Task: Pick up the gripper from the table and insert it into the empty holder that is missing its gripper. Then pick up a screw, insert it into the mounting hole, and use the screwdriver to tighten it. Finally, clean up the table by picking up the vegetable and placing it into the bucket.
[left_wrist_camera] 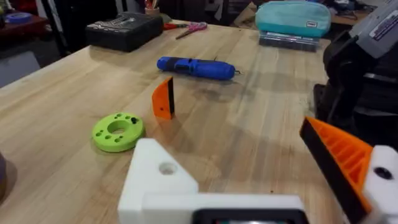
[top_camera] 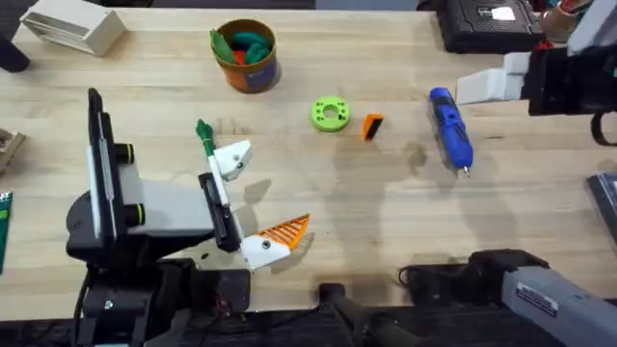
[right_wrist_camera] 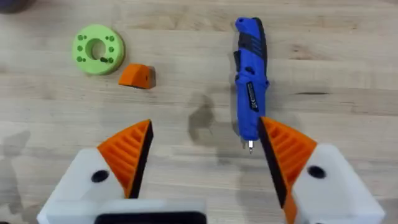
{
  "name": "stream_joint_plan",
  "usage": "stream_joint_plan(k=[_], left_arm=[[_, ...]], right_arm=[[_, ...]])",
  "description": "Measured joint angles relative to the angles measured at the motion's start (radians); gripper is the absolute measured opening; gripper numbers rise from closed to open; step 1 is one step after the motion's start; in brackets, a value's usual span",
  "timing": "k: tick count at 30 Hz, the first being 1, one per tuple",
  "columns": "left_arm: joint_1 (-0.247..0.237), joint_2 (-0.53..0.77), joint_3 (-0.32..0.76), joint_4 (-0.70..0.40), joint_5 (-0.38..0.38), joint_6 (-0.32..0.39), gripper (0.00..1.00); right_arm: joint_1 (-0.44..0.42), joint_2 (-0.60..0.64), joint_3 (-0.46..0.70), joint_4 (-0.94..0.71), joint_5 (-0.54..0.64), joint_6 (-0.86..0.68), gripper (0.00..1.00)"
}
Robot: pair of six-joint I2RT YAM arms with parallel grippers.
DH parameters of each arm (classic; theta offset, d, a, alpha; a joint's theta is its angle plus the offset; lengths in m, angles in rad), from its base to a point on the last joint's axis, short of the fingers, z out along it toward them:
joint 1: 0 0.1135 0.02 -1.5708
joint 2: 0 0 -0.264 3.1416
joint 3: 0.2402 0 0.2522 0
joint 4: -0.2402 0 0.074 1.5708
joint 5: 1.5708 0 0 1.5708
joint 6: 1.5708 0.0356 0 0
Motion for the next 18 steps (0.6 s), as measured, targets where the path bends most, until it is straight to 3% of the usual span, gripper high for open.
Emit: stream_joint_plan(k=[18], left_arm=[[0.0, 0.0, 0.0, 0.0, 0.0, 0.0, 0.986]], right_arm=[[0.0, 0.003, 0.001, 0.006, 0.0, 0.003, 0.99]])
